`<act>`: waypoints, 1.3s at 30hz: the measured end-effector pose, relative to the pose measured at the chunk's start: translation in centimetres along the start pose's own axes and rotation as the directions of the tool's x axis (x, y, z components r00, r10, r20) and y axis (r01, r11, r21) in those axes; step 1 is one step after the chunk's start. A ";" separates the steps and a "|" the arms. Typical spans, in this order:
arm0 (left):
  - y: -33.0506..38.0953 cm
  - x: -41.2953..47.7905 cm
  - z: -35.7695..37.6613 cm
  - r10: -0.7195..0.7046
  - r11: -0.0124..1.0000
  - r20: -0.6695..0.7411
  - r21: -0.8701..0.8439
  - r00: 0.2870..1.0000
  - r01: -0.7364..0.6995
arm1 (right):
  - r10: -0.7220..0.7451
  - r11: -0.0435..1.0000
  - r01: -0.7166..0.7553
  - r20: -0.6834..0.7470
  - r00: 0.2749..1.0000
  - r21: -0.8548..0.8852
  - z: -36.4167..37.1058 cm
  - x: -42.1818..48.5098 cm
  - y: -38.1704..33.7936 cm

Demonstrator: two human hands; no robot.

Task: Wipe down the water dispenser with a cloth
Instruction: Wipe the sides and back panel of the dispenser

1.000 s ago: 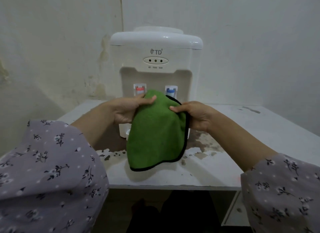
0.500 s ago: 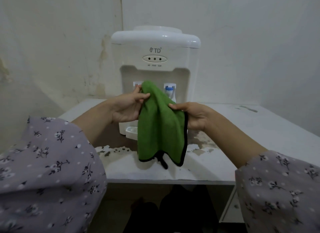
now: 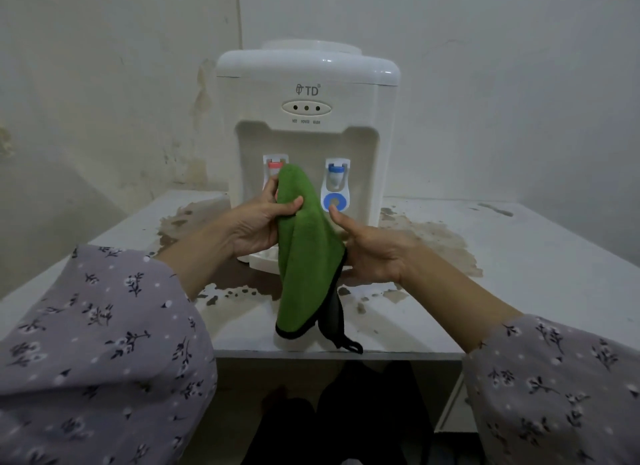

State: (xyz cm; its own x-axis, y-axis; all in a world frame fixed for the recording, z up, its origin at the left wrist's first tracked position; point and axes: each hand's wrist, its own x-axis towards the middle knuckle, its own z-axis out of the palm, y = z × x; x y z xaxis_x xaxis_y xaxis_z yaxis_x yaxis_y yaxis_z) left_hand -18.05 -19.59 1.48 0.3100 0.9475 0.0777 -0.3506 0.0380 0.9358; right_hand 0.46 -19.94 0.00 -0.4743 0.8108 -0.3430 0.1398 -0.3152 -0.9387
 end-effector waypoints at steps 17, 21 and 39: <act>0.5 -0.3 -0.4 -0.355 0.910 -0.131 0.178 0.926 0.374 | -0.079 0.997 0.077 0.120 0.990 0.025 0.2 0.5 0.2; -0.4 -0.1 -0.5 -0.311 0.896 -0.205 0.262 0.928 0.358 | -0.054 0.974 0.051 -0.009 0.998 -0.223 0.1 0.5 -0.2; -3.8 3.0 -0.4 0.210 0.567 -0.088 0.823 0.974 -0.048 | -0.551 0.781 0.574 -0.701 0.452 -0.244 -1.4 4.2 1.5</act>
State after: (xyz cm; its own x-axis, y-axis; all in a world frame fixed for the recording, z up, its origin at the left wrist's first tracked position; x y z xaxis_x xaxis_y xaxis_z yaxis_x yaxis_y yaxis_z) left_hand -16.20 -16.75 -1.96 0.1505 0.9584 0.2424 0.5133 -0.2853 0.8094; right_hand -0.13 -16.31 -2.89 0.3177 0.8862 0.3372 0.0491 0.3398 -0.9392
